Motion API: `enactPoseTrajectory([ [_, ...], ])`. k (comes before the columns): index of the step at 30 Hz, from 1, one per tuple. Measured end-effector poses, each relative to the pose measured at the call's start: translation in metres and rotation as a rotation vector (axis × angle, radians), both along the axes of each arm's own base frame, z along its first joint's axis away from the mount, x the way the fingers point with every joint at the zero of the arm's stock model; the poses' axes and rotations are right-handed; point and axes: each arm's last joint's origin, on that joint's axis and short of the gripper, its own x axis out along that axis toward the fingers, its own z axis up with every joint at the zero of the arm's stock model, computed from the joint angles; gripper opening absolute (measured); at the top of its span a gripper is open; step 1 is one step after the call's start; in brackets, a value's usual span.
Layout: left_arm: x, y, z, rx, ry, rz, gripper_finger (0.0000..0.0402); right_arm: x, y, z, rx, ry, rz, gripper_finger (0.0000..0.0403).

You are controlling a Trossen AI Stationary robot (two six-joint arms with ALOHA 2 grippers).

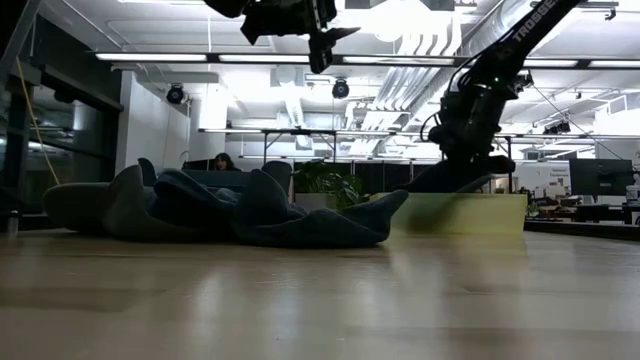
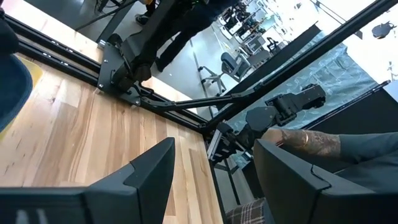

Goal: Pick & Place hat
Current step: Put the right blue cap into the yellow bin

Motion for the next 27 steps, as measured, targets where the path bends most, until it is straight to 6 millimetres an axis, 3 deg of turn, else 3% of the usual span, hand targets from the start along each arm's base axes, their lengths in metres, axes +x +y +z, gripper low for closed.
enactPoseTrajectory([
  [7,0.000,0.000,-0.001,-0.014,0.018,0.001,0.0215,-0.009,0.001,0.004,0.011,-0.003,0.009,0.0210],
  [17,0.000,0.000,-0.002,-0.017,0.021,0.001,0.0215,-0.038,0.008,0.040,-0.132,-0.003,-0.013,0.0212],
  [27,-0.005,-0.001,-0.014,-0.017,0.132,0.017,0.0215,-0.047,0.042,0.077,-0.213,-0.023,0.044,0.0202],
])
